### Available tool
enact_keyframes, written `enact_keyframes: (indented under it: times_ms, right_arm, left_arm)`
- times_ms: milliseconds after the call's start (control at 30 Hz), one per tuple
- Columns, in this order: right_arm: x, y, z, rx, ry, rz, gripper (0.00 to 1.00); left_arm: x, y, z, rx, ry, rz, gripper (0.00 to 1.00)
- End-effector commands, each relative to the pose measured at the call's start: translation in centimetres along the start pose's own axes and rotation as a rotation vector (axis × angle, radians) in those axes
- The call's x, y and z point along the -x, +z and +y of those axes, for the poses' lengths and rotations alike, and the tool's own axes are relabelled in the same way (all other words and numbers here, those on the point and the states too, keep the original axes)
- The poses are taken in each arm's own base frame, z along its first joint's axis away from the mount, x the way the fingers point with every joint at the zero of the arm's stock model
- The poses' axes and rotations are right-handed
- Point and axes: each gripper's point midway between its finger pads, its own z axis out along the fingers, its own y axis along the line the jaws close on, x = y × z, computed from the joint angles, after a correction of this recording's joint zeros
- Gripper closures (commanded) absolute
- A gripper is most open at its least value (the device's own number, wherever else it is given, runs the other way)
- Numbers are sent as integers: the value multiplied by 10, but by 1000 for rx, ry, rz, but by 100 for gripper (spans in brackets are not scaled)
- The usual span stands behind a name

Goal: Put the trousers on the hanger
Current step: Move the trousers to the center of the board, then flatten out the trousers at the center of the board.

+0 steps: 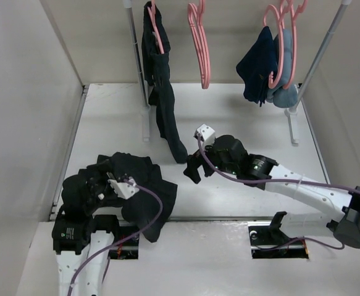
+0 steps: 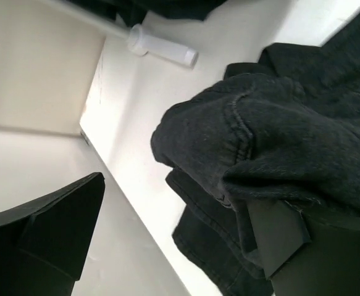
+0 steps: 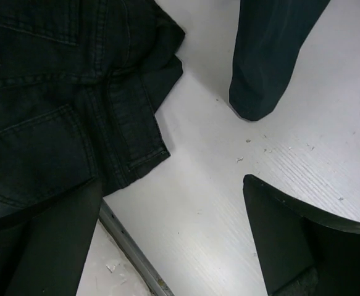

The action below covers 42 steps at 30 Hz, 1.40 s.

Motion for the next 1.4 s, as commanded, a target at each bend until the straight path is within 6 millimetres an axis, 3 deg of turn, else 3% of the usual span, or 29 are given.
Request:
enact_keyframes:
  times_ms: [0,100,167,200,267,300,400,533,567,633,767,867,933,1033,1067,1100,1133,1167,1200,1233,1267,1300,1367]
  right_arm:
    - [14,14,8,20,32,-19,0]
    - [-9,44,7,-6,85,60,0]
    - [-14,61,17,29,105,89,0]
    - [-35,78,17,42,108,153,0]
    - [-48,92,36,115,117,203,0]
    - [-70,105,37,122,134,263,0]
    - [-97,121,45,172,169,354,4]
    - [-116,125,54,193,173,407,27]
    - [-114,126,55,194,181,399,40]
    - [-120,124,62,227,179,406,50]
    - [-117,126,62,213,223,375,100]
    - [-107,120,53,160,223,330,100]
    - [-80,107,31,66,267,230,100]
    - [-55,62,-31,-150,442,105,100]
    - [-50,43,-83,-318,531,42,100]
    - [-57,5,-107,-423,599,30,100]
    - [-59,-17,-130,-523,705,-12,100]
    - [-62,-52,-177,-703,792,-88,100]
    - [-71,-75,-193,-782,837,-118,100]
    - [-67,-108,-200,-831,876,-202,100]
    - [-69,-127,-210,-884,907,-252,100]
    - [-73,-158,-230,-999,958,-329,100]
    - [-83,-194,-235,-1098,1018,-410,99]
  left_arm:
    - [-2,8,31,117,-155,23,6]
    - [-16,18,42,152,-317,102,3]
    - [-23,22,46,168,-456,153,3]
    - [-25,26,44,158,-491,162,3]
    - [-23,26,41,142,-529,164,3]
    - [-22,26,40,136,-529,157,3]
    - [-19,21,36,143,-523,138,3]
    - [-14,15,39,178,-506,106,2]
    - [-14,15,39,178,-506,106,2]
    - [-15,15,36,172,-518,111,2]
    - [-17,16,33,167,-531,117,2]
    - [-17,16,33,167,-531,117,2]
    - [-15,15,36,173,-528,111,2]
    - [-16,16,38,172,-540,124,0]
    - [-16,17,40,167,-543,129,0]
    - [-18,21,38,153,-562,141,0]
    - [-17,21,40,154,-571,141,0]
    - [-15,21,42,154,-572,141,0]
    - [-17,22,42,147,-575,147,0]
    - [-16,25,40,127,-580,147,0]
    - [-11,25,42,122,-577,126,0]
    - [-12,27,41,113,-581,134,0]
    - [-12,29,39,97,-576,132,0]
